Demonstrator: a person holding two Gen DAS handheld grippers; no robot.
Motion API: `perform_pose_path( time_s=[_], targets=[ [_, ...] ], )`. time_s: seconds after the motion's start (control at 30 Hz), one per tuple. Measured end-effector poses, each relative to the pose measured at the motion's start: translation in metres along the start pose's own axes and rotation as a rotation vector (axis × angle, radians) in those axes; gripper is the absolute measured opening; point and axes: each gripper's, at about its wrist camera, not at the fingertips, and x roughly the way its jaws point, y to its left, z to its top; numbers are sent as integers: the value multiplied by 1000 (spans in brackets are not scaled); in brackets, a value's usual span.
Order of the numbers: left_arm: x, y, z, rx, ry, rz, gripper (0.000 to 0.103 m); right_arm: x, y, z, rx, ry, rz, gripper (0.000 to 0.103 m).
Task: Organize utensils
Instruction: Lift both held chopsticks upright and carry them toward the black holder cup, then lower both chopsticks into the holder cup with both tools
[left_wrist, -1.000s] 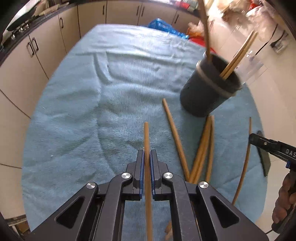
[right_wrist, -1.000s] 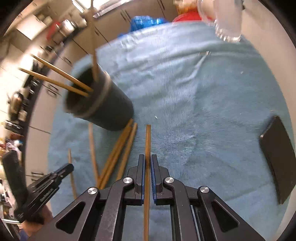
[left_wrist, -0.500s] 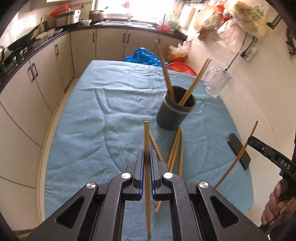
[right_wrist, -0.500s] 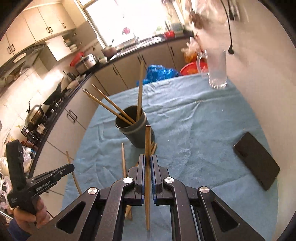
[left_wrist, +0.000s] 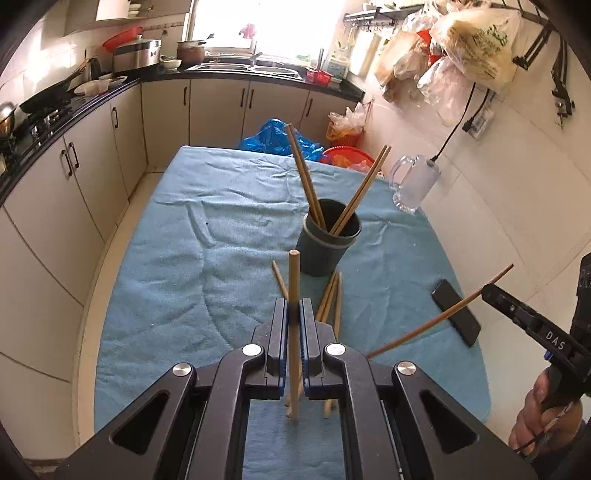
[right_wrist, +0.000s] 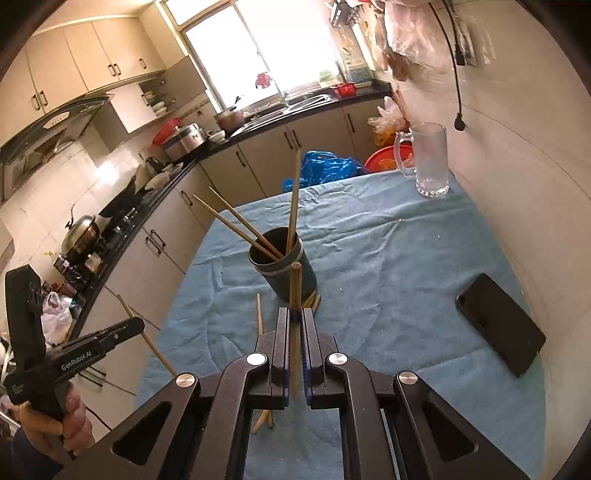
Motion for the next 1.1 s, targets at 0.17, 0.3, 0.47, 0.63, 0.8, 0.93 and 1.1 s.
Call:
perform_pose_path(
  time_s=[0.17,0.3,0.47,0.63,0.8,0.93,1.1],
  targets=[
    [-10,-14,7,-11,-31,26,6,-11,-12,12,-18,-22,42,5],
    [-18,-27,13,-17,-49,45,6,-21,-26,21,-12,-40,74,5],
    [-23,-45,17,-12,-58,67,6,-29,-44,27,6,-50,108,5],
    [-25,-60,24,-15,-55,78,6,-37,-63,29,30,-52,138,5],
    [-29,-68,32,-32,-54,83,6,-40,-82,34,63,-48,163,5],
    [-32,-72,42,-35,-63,85,6,-41,-91,39,81,-52,171,5],
    [-34,-76,58,-16,-82,65,6,-46,-96,48,107,-78,167,5]
  ],
)
